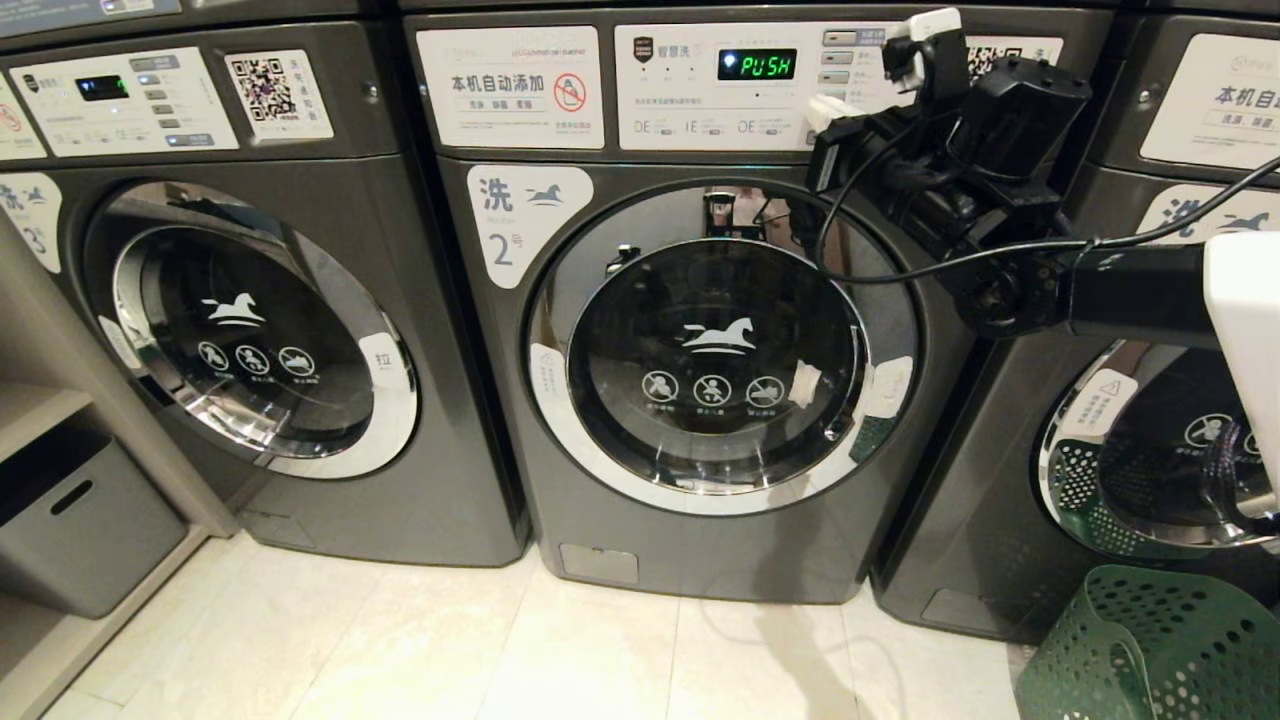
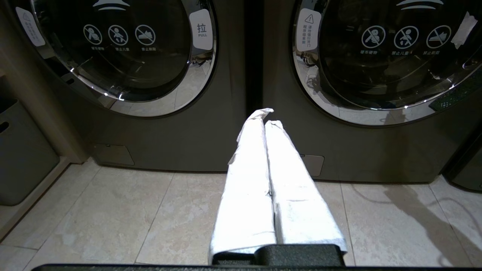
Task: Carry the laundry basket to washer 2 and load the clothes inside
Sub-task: Press the washing machine switch
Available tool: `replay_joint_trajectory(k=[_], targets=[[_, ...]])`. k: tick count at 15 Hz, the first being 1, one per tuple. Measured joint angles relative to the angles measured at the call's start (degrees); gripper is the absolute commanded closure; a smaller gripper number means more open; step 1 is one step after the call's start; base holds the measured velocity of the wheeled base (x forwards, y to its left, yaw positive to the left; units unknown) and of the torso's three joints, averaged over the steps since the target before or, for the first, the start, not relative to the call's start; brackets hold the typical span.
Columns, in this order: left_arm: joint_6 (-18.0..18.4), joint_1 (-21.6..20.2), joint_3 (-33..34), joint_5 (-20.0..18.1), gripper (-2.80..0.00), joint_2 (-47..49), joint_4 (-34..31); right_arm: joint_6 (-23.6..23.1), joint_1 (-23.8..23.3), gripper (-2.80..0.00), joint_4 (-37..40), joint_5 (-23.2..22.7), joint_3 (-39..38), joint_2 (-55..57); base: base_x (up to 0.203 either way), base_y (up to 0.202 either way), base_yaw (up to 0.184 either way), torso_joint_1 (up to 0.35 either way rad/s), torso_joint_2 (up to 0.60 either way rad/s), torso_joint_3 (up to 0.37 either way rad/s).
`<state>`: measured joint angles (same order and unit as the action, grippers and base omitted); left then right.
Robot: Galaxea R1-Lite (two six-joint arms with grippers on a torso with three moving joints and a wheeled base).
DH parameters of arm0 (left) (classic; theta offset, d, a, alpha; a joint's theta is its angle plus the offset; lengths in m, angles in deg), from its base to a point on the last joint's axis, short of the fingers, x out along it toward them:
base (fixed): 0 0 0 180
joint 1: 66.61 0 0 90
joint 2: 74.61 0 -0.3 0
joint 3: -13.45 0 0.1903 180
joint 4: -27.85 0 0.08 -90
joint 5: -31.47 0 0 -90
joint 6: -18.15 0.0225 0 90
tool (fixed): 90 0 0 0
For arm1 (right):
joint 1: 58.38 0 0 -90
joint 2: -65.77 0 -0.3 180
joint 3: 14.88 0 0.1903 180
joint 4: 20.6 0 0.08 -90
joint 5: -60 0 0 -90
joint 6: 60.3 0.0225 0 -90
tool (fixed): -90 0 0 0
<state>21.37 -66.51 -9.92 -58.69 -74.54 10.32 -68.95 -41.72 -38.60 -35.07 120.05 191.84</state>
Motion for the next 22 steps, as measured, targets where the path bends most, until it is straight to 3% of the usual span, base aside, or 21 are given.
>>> replay_joint_trajectory(k=[22], targets=[[-0.2,0.0,0.0,0.0,0.00,0.0,0.0,-0.3,-1.3,0.00,0.4,0.6,-4.0,-3.2,0.000,0.000,0.000,0.000,0.00,0.000]])
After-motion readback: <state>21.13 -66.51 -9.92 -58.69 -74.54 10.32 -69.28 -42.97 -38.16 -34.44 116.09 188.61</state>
